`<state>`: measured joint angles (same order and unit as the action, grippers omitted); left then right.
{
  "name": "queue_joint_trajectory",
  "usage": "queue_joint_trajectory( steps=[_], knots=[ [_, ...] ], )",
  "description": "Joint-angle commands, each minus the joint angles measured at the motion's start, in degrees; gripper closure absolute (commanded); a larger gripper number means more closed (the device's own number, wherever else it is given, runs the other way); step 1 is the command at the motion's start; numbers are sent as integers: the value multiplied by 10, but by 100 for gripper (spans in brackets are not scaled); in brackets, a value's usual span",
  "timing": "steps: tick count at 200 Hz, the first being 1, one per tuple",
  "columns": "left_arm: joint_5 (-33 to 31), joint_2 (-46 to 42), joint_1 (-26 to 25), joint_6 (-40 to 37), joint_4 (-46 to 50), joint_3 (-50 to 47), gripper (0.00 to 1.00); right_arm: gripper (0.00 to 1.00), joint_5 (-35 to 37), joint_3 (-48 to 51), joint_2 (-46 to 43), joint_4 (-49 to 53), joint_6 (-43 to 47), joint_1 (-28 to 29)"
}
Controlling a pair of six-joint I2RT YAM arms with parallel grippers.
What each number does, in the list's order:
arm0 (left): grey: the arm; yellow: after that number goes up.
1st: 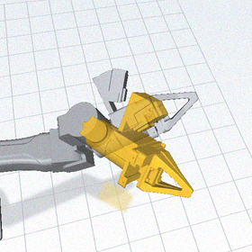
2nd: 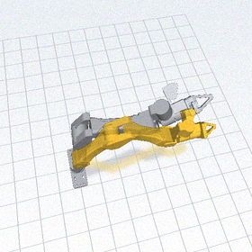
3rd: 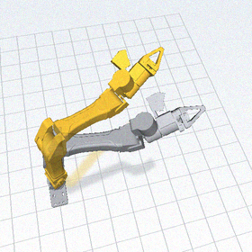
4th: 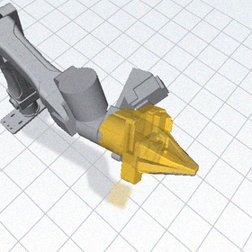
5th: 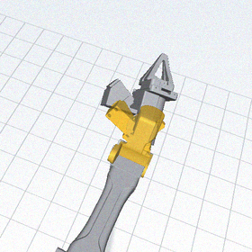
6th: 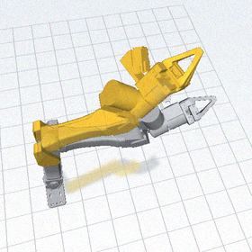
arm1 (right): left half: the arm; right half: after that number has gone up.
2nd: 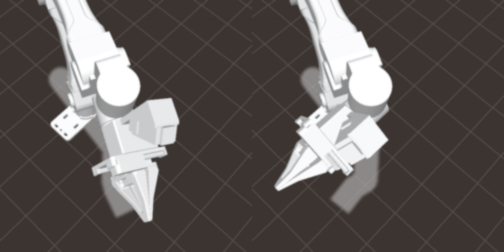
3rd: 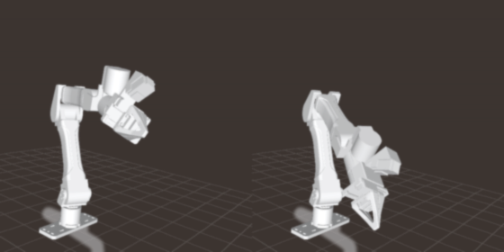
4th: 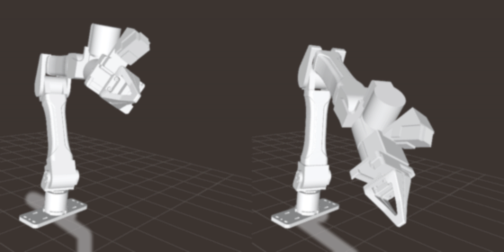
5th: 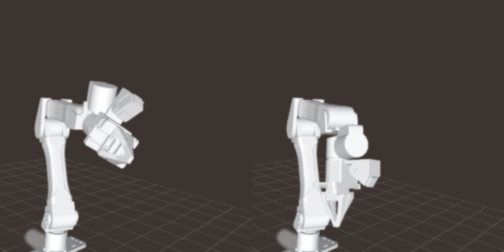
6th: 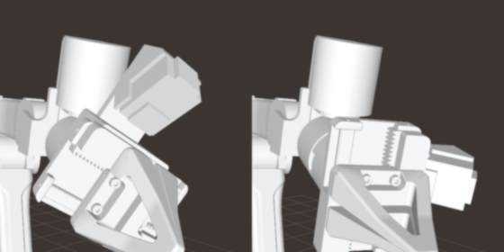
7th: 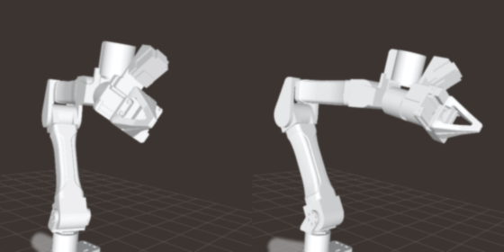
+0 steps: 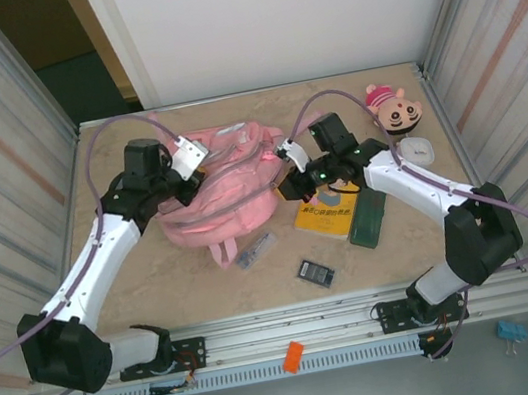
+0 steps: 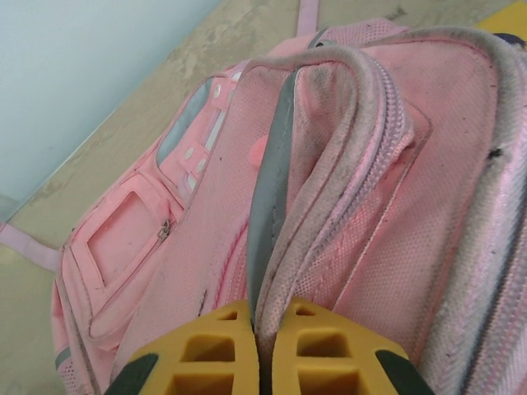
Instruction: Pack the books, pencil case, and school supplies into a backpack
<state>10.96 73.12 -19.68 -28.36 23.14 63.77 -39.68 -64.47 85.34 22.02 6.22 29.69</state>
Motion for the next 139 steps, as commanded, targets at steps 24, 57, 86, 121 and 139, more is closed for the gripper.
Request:
queue_joint_trajectory(
  steps=[24, 57, 86, 121, 139],
  knots=[
    [-125, 31, -40, 119, -72, 51, 100, 100, 40, -17, -28, -5, -63, 70],
    [-128, 52, -77, 163, -95, 61, 100, 100, 59, -13, -16, -62, -135, 126],
    [-101, 47, -84, 174, -137, 36, 100, 100, 70, 13, -19, -126, -221, 137],
    [-23, 20, -66, 156, -191, -9, 100, 71, 104, 47, -46, -164, -373, 96],
    [40, 9, -51, 150, -213, -23, 100, 54, 114, 37, -43, -141, -447, 68]
  ],
)
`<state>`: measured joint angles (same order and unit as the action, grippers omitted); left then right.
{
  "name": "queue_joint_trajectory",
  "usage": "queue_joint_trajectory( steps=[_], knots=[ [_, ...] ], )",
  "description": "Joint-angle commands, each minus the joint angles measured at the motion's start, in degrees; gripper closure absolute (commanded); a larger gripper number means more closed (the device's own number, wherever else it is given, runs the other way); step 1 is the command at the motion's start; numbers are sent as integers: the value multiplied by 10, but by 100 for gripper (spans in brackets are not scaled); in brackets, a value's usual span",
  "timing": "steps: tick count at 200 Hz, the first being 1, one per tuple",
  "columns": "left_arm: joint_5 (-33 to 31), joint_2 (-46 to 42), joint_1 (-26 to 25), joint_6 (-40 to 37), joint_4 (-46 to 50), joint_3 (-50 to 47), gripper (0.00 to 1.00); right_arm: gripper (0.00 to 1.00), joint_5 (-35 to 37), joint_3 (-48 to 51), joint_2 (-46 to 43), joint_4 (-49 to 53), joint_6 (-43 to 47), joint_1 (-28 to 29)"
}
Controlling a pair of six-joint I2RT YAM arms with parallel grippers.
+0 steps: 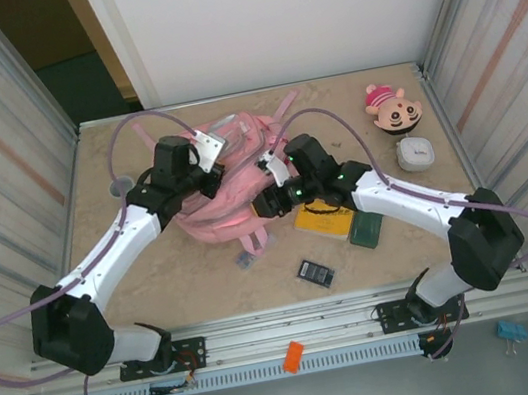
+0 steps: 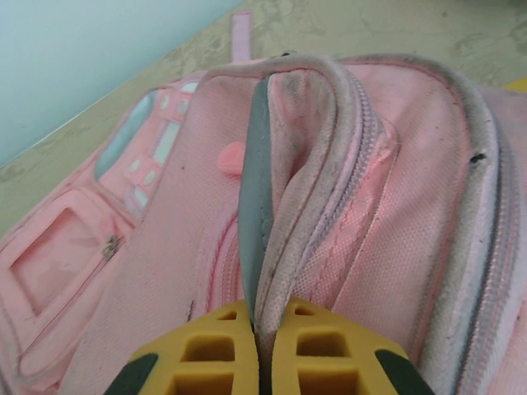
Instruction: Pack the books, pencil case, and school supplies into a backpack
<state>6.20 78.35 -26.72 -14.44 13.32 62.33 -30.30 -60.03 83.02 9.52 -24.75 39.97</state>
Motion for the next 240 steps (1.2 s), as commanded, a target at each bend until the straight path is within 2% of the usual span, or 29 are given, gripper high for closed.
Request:
queue_joint_trajectory(
  steps=[1, 14, 51, 81, 89, 101, 120, 132, 136, 190, 211, 224, 240],
  knots=[
    [91, -44, 20, 11, -116, -10, 100, 53, 19, -9, -19, -14, -142, -36],
    [125, -49, 27, -1, -118, -12, 100, 44, 21, -22, -12, 1, -184, -49],
    [185, -49, 40, -16, -120, -9, 100, 35, 54, -35, 7, 42, -272, -74],
    [230, -48, 43, -27, -121, -5, 100, 28, 35, -36, 24, 2, -313, -82],
    [245, -45, 43, -30, -119, -4, 100, 35, 29, -38, 29, -21, -326, -82],
    [253, -42, 43, -28, -115, 0, 100, 51, 27, -45, 37, -44, -343, -79],
    [236, -42, 43, -19, -99, 5, 100, 71, 29, -57, 44, -59, -352, -75],
    [209, -45, 43, -9, -87, 8, 94, 95, 37, -63, 42, -61, -359, -72],
    [202, -47, 43, -6, -78, 10, 92, 99, 42, -65, 40, -61, -361, -70],
    [168, -84, 44, 24, 68, 51, 54, 100, 106, -132, 34, -15, -402, -37],
    [159, -111, 44, 36, 110, 69, 44, 100, 120, -156, 39, 10, -418, -32],
    [184, -127, 44, 30, 130, 75, 41, 100, 126, -164, 41, 15, -453, -30],
    [250, -147, 44, 0, 152, 74, 39, 100, 132, -174, 44, 9, -455, -25]
  ],
)
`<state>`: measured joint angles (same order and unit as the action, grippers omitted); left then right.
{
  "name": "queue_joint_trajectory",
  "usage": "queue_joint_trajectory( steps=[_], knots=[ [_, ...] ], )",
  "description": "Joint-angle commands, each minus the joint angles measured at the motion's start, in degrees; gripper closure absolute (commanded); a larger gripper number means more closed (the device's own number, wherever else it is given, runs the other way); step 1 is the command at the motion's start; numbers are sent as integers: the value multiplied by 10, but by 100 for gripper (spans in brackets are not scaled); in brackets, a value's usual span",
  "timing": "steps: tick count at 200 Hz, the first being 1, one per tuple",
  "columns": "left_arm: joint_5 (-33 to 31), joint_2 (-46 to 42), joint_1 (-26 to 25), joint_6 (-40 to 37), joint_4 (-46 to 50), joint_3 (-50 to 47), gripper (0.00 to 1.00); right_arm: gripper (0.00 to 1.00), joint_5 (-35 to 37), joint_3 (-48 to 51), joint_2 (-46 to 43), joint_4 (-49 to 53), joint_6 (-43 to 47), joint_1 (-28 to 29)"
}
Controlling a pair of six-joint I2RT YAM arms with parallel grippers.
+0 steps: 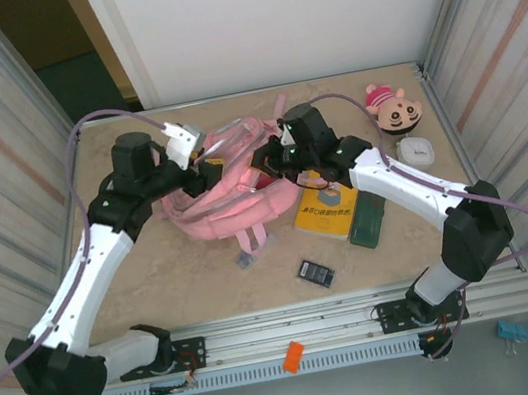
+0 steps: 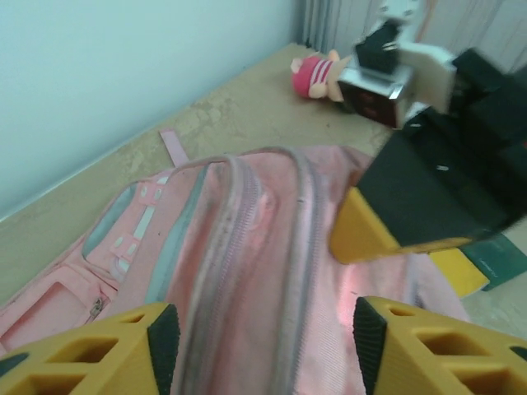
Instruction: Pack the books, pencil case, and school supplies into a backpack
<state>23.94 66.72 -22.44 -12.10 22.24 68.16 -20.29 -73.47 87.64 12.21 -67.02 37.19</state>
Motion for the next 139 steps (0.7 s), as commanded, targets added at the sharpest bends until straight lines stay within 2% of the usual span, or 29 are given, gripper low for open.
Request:
queue_joint_trajectory(
  steps=[1, 21, 62, 97, 139],
  knots=[
    [78, -32, 1, -25, 64, 15, 39, 100, 32, -40, -2, -17, -32, 3],
    [138, -45, 1, -58, 95, 3, 39, 100, 32, -58, 6, -14, -25, 8],
    [176, -30, 1, -174, 132, -16, 36, 100, 19, -77, 17, -17, -15, 14],
    [178, 2, 2, -246, 90, -30, 33, 100, 13, -79, 17, -13, -7, 18],
    [192, 35, 2, -291, 27, -40, 32, 100, 11, -79, 14, -13, -6, 23]
  ],
)
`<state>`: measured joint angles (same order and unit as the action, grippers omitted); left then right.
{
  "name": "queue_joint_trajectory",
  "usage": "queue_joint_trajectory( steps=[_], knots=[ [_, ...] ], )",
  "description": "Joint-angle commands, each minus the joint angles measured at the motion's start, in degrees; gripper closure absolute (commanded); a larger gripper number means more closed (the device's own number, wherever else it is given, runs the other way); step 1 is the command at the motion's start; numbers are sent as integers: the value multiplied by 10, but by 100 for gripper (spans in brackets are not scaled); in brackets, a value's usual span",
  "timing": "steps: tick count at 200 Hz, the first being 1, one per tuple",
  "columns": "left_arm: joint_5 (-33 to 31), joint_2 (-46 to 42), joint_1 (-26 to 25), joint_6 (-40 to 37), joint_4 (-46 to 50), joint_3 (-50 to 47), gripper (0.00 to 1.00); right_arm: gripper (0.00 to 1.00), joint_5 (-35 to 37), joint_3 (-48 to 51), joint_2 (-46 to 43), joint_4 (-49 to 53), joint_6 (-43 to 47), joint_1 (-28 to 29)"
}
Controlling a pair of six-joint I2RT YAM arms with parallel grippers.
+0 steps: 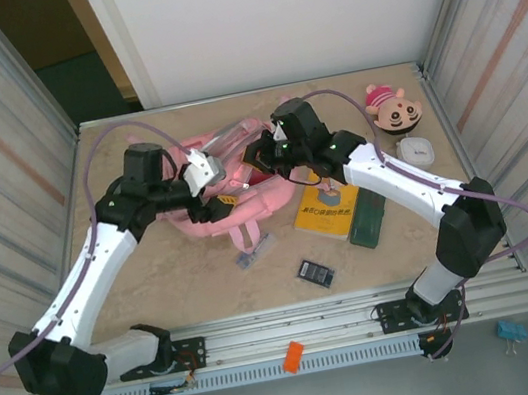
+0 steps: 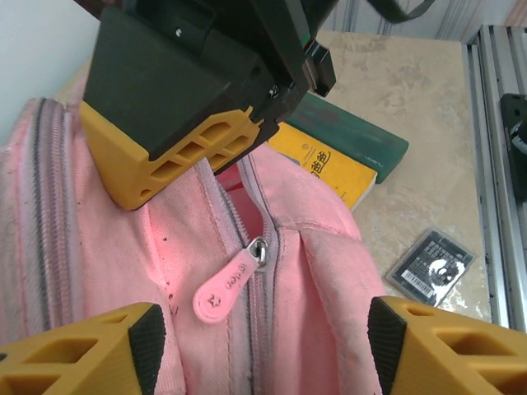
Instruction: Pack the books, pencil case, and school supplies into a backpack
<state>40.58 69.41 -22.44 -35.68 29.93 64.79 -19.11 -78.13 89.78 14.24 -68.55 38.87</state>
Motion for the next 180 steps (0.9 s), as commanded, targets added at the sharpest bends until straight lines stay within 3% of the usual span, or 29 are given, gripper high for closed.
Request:
queue_joint_trajectory(
  steps=[1, 55, 114, 156, 180],
  knots=[
    [26, 9, 1, -56, -51, -6, 32, 100, -1, -33, -7, -33, 9, 6],
    [-3, 48, 0, -124, -30, 1, 36, 100, -3, -31, -10, -36, 9, 11],
    [-14, 62, -10, -184, 12, 0, 50, 100, -2, -34, -4, -45, 9, 15],
    [1, 54, -14, -190, 26, 0, 83, 100, 7, -37, -2, -37, 9, 14],
    [0, 44, -14, -177, 32, -3, 95, 100, 19, -35, -5, -32, 8, 12]
  ],
)
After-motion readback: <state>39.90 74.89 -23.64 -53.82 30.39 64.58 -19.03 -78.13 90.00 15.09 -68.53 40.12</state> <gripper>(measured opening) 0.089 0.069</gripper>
